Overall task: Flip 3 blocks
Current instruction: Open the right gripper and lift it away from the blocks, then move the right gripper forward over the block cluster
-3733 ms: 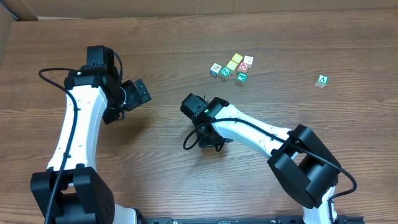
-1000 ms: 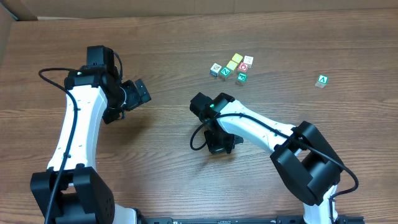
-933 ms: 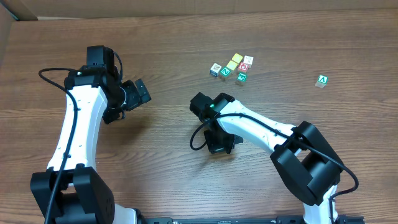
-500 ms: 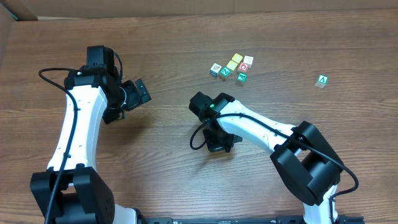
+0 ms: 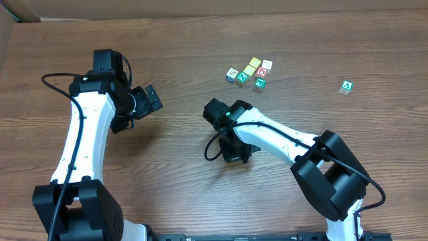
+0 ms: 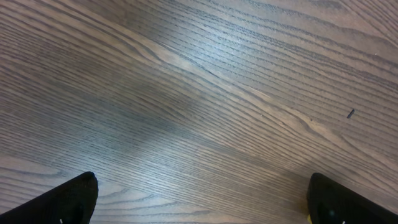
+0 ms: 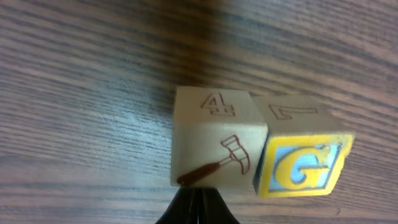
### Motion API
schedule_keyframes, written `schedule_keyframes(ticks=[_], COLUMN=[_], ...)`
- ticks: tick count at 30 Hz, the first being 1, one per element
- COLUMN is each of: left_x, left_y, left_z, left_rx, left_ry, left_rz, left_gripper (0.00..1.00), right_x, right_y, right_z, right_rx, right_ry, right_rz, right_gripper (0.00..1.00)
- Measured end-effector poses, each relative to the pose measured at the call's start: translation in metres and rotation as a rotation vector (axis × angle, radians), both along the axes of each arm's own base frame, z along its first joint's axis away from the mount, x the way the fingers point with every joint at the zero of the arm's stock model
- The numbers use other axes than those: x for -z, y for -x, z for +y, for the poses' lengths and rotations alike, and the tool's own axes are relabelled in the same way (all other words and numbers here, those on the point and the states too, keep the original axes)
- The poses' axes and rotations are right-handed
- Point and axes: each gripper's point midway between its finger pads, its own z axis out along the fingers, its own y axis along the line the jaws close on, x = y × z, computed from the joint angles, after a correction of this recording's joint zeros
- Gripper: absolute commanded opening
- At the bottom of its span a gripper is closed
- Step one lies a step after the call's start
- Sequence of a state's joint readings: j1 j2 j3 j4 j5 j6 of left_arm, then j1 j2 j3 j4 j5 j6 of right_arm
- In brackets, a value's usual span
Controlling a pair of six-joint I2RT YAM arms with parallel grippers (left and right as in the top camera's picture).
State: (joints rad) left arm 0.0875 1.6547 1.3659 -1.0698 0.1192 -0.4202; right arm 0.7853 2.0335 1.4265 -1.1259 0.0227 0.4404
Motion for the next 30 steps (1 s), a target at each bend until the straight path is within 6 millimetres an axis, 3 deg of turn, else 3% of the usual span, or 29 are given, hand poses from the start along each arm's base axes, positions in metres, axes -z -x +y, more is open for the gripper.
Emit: schedule_keyframes(ticks=[4, 6, 10, 13, 15, 19, 24, 27, 30], left_x=[0.000, 0.000, 0.000, 0.000, 0.000, 0.000, 0.000, 0.000, 0.000], left_y=[0.000, 0.000, 0.000, 0.000, 0.000, 0.000, 0.000, 0.000, 0.000], left_z=[0.000, 0.000, 0.000, 0.000, 0.000, 0.000, 0.000, 0.000, 0.000], left_rx=[0.000, 0.000, 0.000, 0.000, 0.000, 0.000, 0.000, 0.000, 0.000], left_ry=[0.000, 0.000, 0.000, 0.000, 0.000, 0.000, 0.000, 0.000, 0.000], left_rz=[0.000, 0.000, 0.000, 0.000, 0.000, 0.000, 0.000, 0.000, 0.001], left_gripper=[1.00, 1.00, 1.00, 1.00, 1.00, 1.00, 1.00, 1.00, 1.00], right_x=[-0.009, -0.017, -0.052, -0.076, -0.081, -0.070, -0.036, -0.018, -0.010], right_y=[0.015, 0.012, -0.006, -0.023, -0.037, -0.063, -0.067, -0.060, -0.056], right_z=[-0.015, -0.012, -0.004, -0.017, -0.033, -0.064, -0.095, -0.094, -0.079], right_rx=[0.000, 0.001, 0.022, 0.078, 0.143, 0.281, 0.423, 0.458, 0.458], right_ry=[0.067, 0.060, -0.031, -0.074, -0.084, -0.127, -0.201, -0.310, -0.427], right_rz=[0.067, 0.061, -0.020, -0.066, -0.082, -0.082, -0.019, 0.041, 0.075], right_gripper=[0.04, 0.04, 0.04, 0.04, 0.04, 0.04, 0.04, 0.04, 0.04])
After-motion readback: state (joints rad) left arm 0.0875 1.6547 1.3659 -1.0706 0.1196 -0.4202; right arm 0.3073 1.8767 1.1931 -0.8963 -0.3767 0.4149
